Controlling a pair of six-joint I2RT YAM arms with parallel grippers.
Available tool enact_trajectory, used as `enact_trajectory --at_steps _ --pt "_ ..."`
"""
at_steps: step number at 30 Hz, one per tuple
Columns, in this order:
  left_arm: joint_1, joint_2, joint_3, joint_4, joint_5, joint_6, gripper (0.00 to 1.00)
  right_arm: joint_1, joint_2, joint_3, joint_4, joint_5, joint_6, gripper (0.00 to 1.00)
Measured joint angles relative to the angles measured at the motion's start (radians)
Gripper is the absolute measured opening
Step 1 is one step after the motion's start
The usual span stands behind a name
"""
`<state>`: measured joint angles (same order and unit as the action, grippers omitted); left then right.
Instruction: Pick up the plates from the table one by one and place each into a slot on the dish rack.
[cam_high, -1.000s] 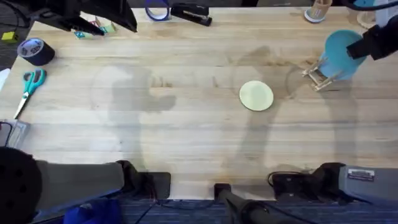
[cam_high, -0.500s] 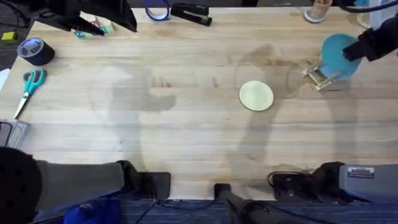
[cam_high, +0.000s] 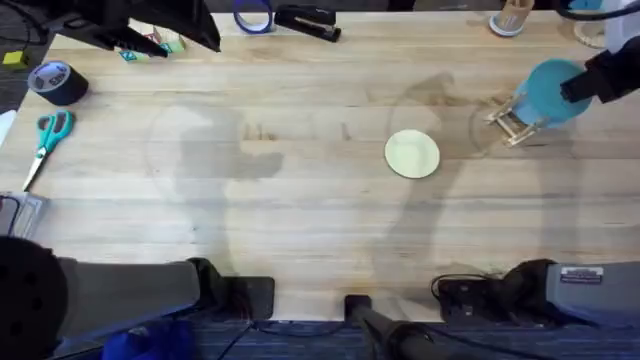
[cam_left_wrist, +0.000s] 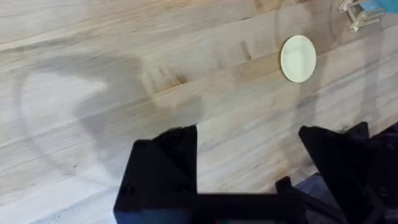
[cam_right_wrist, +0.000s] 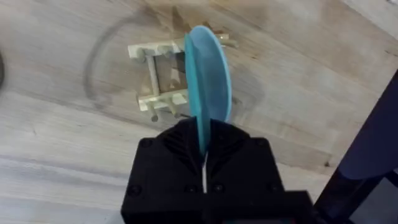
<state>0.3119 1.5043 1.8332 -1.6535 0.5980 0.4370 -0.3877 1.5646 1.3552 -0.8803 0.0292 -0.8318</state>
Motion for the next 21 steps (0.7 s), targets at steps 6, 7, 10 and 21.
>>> enact_trajectory --at_steps 6,7,10,21 --pt "0.0 0.0 0.0 0.0 0.0 0.0 0.995 -0.002 0.0 0.0 -0.008 -0.02 0.0 0.031" --pt "0.0 0.0 0.0 0.0 0.0 0.0 0.995 -0.002 0.0 0.0 -0.01 -0.023 0.0 0.032" --pt "0.0 0.0 0.0 0.0 0.0 0.0 0.995 -0.002 0.0 0.0 -0.01 -0.027 0.0 0.031" --pt "0.0 0.0 0.0 0.0 0.0 0.0 0.995 -0.002 0.0 -0.007 0.016 -0.03 0.0 0.032"
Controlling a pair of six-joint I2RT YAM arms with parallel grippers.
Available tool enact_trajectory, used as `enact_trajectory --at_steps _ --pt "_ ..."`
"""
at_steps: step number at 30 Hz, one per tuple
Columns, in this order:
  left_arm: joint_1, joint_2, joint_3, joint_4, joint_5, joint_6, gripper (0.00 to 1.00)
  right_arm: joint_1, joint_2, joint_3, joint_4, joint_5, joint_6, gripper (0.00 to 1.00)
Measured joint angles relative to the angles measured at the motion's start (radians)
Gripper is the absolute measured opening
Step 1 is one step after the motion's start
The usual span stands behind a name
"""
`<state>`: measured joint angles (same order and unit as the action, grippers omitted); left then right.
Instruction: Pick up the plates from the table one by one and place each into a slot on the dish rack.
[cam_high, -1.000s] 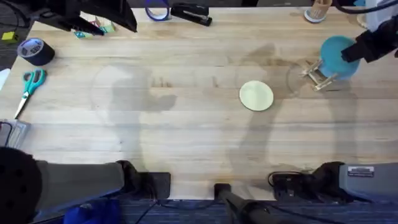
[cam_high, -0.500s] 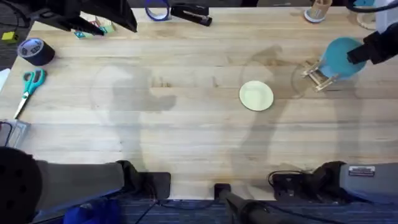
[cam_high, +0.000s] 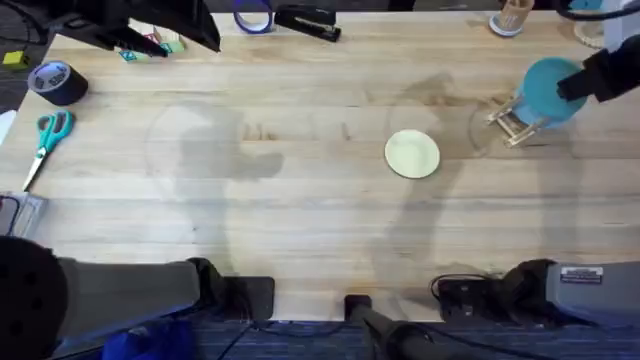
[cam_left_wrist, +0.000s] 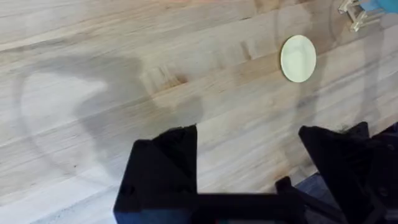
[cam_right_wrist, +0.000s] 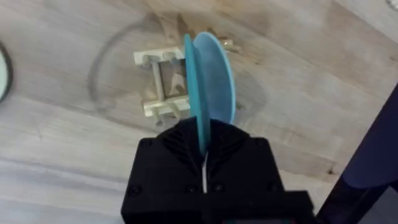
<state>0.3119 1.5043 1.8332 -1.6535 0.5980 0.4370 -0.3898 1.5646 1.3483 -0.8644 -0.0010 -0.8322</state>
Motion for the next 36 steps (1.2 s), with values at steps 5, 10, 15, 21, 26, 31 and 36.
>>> enact_trajectory --at_steps 5,10,15,21,26,31,36 --pt "0.0 0.0 0.0 0.0 0.0 0.0 0.995 -0.006 0.0 -0.03 0.03 0.0 0.0 0.032" --pt "0.0 0.0 0.0 0.0 0.0 0.0 0.995 -0.008 0.0 -0.049 0.041 -0.001 -0.003 0.032" --pt "0.0 0.0 0.0 0.0 0.0 0.0 0.994 -0.008 0.0 -0.052 0.043 -0.001 -0.003 0.032" --pt "0.0 0.0 0.0 0.0 0.0 0.0 0.995 -0.008 0.0 -0.072 0.064 -0.004 -0.003 0.031" --pt "0.0 0.0 0.0 0.0 0.0 0.0 0.995 -0.008 0.0 -0.093 0.08 -0.004 -0.003 0.031" --pt "0.0 0.0 0.0 0.0 0.0 0.0 0.995 -0.008 0.0 -0.097 0.087 -0.004 -0.003 0.068" --pt "0.0 0.0 0.0 0.0 0.0 0.0 0.995 -0.008 0.0 -0.097 0.087 -0.016 -0.003 0.105"
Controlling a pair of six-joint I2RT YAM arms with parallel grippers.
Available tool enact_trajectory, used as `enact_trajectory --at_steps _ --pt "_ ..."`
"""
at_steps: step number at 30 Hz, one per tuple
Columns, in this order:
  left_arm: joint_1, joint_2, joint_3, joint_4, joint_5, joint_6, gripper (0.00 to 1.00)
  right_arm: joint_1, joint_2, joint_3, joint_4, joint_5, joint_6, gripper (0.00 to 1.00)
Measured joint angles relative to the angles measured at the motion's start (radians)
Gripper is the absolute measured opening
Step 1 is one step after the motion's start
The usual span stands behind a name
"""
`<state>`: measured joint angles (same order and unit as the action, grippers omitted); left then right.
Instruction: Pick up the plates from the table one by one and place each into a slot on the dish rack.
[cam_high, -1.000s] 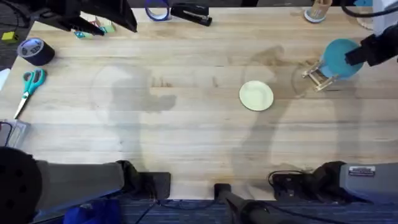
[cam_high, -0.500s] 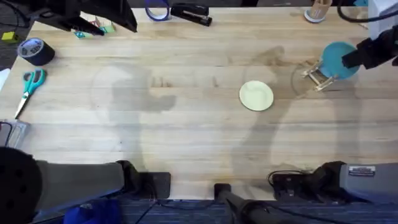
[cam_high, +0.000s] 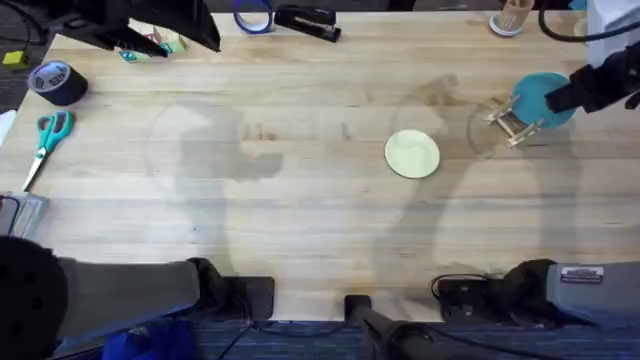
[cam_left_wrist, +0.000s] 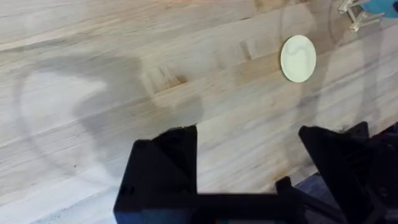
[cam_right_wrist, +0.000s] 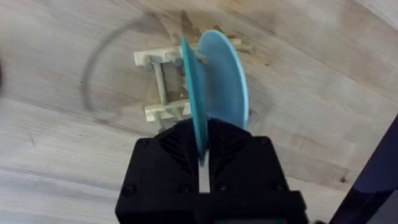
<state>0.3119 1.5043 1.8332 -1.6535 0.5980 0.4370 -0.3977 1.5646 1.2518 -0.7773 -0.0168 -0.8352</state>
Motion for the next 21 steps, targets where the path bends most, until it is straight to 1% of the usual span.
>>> enact_trajectory --at_steps 5,10,15,18,21 --pt "0.0 0.0 0.0 0.0 0.0 0.0 0.996 0.0 0.0 0.0 0.003 -0.026 0.0 0.136" --pt "0.0 0.0 0.0 0.0 0.0 0.0 0.995 0.0 0.0 0.0 0.004 -0.033 0.0 0.129" --pt "0.0 0.0 0.0 0.0 0.0 0.0 0.996 0.0 -0.004 0.0 0.004 -0.034 0.0 0.146" --pt "0.0 0.0 0.0 0.0 0.0 0.0 0.996 0.0 -0.031 0.0 0.003 -0.033 0.0 0.157" --pt "0.0 0.0 0.0 0.0 0.0 0.0 0.995 0.0 -0.086 0.0 0.004 -0.034 0.0 0.166"
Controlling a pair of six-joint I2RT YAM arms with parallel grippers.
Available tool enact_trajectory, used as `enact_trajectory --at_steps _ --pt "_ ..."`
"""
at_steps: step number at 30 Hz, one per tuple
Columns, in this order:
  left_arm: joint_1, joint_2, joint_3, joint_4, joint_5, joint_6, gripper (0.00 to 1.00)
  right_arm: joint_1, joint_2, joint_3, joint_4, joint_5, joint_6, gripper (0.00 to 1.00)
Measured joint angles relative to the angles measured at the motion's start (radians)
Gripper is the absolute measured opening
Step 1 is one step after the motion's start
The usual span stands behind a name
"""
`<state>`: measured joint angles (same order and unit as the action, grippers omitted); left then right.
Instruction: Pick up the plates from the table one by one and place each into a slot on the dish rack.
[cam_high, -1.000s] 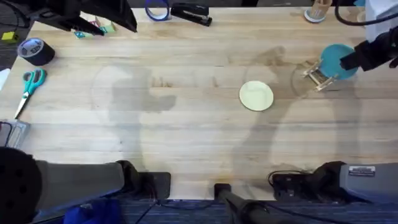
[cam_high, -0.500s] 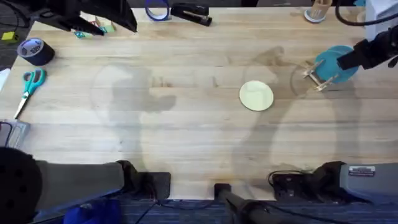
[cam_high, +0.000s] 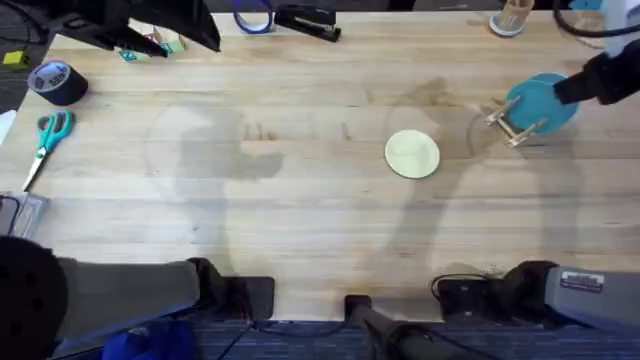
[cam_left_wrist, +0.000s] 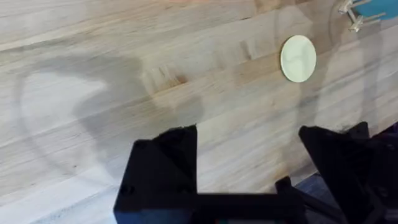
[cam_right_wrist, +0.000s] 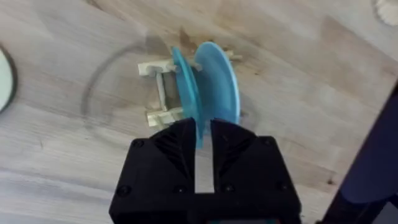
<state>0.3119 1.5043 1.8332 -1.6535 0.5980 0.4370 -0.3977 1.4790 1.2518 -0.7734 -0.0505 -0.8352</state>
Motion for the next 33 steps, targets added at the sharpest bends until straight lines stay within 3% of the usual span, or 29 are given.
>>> enact_trajectory --at_steps 9,15,20,22,24,25,33 --pt "0.0 0.0 0.0 0.0 0.0 0.0 0.995 0.005 -0.133 0.0 -0.005 -0.003 0.008 0.231" --pt "0.0 0.0 0.0 0.0 0.0 0.0 0.995 0.056 -0.184 0.0 -0.033 -0.004 0.016 0.268" --pt "0.0 0.0 0.0 0.0 0.0 0.0 0.995 0.105 -0.211 0.0 -0.088 -0.004 0.02 0.428" --pt "0.0 0.0 0.0 0.0 0.0 0.0 0.995 0.121 -0.214 0.0 -0.114 -0.006 0.021 0.631" --pt "0.0 0.0 0.0 0.0 0.0 0.0 0.994 0.14 -0.214 0.0 -0.141 -0.006 0.022 0.922" --pt "0.0 0.0 0.0 0.0 0.0 0.0 0.995 0.149 -0.214 0.0 -0.152 -0.006 0.02 0.972" --pt "0.0 0.0 0.0 0.0 0.0 0.0 0.995 0.217 -0.24 0.0 -0.199 -0.006 0.043 0.995"
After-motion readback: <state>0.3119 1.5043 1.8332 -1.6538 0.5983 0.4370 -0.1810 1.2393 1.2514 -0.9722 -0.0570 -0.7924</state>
